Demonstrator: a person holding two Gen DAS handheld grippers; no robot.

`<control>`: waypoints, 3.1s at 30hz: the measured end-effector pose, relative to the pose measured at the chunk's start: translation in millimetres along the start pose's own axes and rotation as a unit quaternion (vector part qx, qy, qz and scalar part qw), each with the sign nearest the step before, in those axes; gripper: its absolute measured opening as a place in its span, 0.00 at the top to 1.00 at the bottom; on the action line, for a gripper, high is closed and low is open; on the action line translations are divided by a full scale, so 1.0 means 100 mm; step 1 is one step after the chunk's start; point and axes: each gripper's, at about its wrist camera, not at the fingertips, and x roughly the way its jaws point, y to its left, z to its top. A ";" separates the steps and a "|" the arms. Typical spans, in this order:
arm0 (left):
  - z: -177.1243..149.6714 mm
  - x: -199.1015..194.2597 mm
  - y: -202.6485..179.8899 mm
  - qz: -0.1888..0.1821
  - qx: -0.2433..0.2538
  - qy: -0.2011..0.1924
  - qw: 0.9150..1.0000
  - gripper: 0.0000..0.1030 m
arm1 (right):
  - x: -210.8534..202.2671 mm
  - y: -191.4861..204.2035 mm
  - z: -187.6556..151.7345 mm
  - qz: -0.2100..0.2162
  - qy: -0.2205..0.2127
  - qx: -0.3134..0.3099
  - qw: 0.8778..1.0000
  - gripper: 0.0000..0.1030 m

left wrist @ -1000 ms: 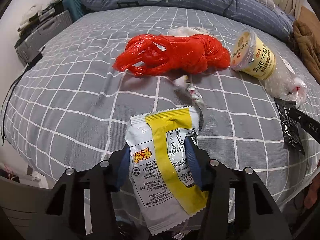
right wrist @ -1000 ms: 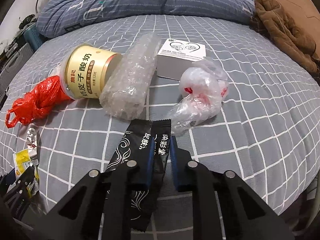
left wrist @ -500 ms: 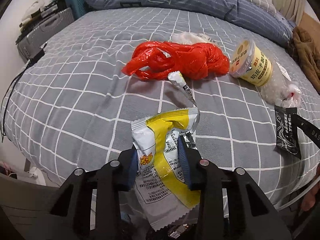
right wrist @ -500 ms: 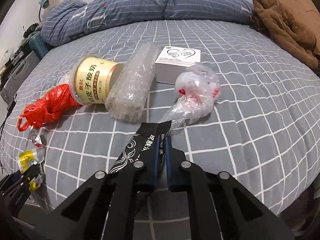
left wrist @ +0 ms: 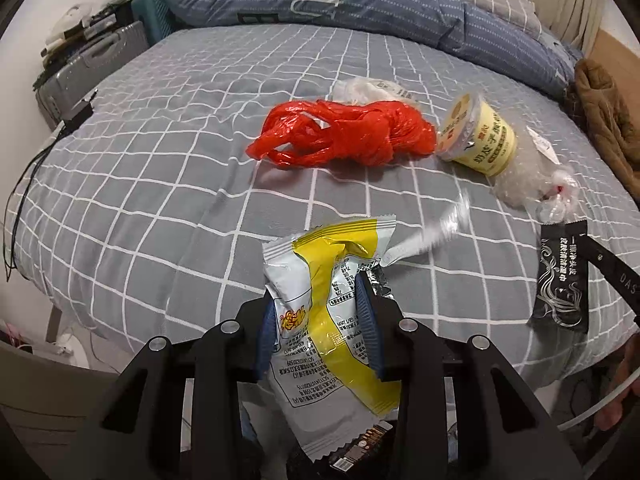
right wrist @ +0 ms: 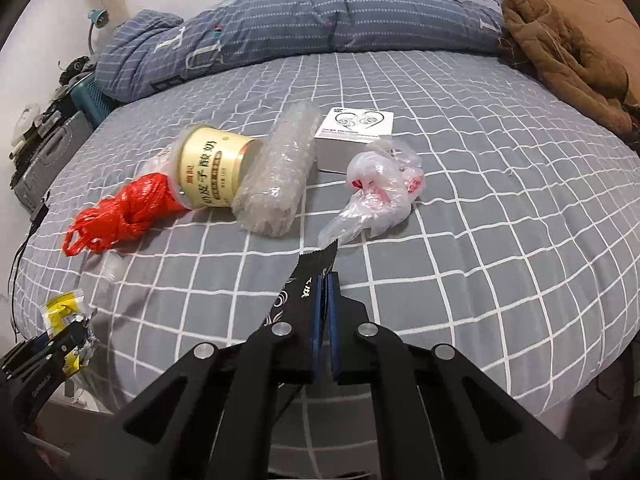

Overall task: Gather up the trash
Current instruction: 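Carry the wrapper and sachet down toward the trash bin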

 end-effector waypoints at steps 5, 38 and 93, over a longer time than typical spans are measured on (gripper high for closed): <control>-0.04 -0.14 -0.04 -0.004 0.003 -0.007 1.000 0.65 | -0.13 0.01 -0.03 0.007 -0.003 -0.002 1.000 0.98; -0.44 -0.75 -0.25 -0.044 0.025 -0.010 0.999 0.66 | -0.93 0.14 -0.45 0.050 -0.010 -0.037 0.998 0.98; -1.91 -0.40 -0.20 -0.060 0.045 0.073 0.994 0.67 | -0.97 0.29 -1.91 0.041 0.060 -0.079 0.994 0.98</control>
